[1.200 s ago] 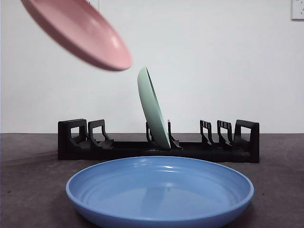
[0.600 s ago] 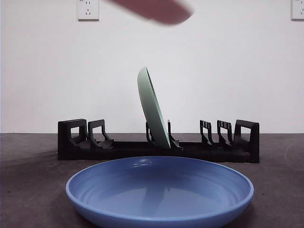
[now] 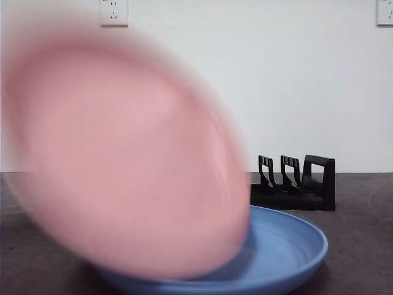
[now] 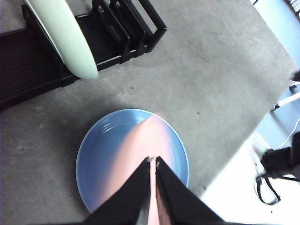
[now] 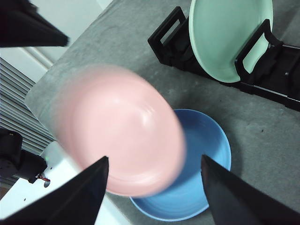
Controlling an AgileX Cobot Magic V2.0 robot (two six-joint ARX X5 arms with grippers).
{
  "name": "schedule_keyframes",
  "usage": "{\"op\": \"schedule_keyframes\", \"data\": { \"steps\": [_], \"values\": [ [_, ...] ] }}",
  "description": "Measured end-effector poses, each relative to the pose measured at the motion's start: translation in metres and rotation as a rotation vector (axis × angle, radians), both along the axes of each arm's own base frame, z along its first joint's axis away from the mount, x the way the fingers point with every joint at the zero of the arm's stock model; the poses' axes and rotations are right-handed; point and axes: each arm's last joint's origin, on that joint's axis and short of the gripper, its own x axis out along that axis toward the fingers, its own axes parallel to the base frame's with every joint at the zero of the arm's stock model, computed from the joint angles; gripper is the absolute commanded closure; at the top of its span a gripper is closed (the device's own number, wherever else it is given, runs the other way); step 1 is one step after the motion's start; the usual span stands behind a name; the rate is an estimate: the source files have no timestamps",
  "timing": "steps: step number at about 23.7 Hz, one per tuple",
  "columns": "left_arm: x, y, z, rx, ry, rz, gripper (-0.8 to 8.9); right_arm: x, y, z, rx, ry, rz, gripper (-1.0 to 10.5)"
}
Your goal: Place the plate
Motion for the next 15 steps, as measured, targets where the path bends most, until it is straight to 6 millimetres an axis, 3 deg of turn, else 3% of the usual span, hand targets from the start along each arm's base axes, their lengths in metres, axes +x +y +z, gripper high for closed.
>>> {"op": "schedule_keyframes", "data": {
  "steps": [10, 15],
  "values": [
    [0.024, -0.013, -0.076, 0.032, 0.127, 0.023, 8.04, 0.000, 0.000, 0.000, 0.000, 0.000, 0.000, 6.3],
    [0.028, -0.016, -0.074, -0.015, 0.097, 0.006, 8.04, 0.000, 0.000, 0.000, 0.000, 0.001, 0.000, 6.3]
  ]
}}
